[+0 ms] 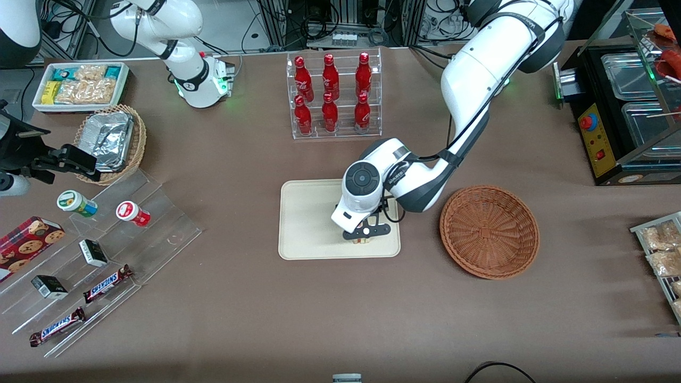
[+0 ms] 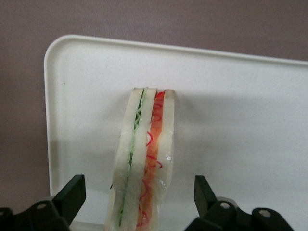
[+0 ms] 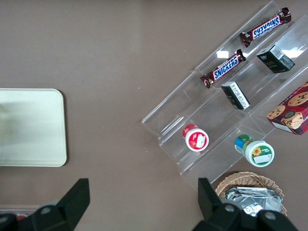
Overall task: Place sandwich from basket to tray
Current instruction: 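Open the left gripper and release the sandwich on the tray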
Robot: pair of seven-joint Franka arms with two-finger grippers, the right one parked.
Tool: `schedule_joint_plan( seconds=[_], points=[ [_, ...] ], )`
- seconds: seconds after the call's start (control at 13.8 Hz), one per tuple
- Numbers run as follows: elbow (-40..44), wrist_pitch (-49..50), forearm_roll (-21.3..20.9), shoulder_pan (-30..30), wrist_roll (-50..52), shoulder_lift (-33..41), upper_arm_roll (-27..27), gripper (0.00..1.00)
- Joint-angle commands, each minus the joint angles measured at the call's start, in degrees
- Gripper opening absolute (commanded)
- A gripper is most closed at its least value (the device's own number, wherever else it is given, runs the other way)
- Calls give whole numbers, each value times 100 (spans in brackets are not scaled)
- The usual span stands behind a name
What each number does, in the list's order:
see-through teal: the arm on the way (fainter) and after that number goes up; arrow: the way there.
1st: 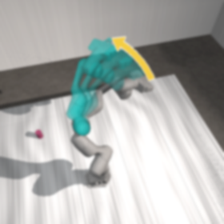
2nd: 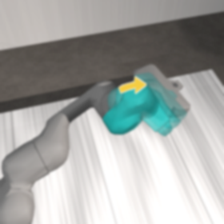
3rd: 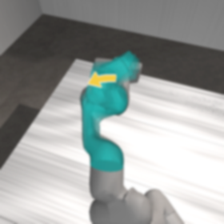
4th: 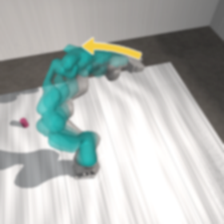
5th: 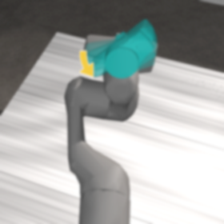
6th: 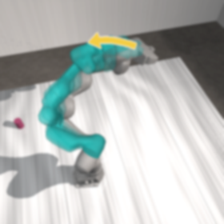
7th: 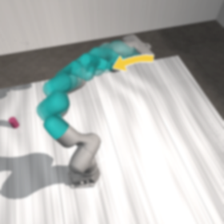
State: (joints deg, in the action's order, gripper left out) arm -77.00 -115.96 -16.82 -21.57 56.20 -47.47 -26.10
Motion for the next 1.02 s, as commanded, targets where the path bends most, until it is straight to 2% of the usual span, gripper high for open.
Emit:
schedule_joint_plan(
  seconds=[0.0,0.29,0.65,0.94],
  points=[
    [202,109,-111,-41,92,80,43,99],
    [580,486,-102,30,57,229,43,99],
    [598,1084,-94,240,-222,800,43,99],
    [590,1312,-15,854,-381,1327,8,99]
  ],
)
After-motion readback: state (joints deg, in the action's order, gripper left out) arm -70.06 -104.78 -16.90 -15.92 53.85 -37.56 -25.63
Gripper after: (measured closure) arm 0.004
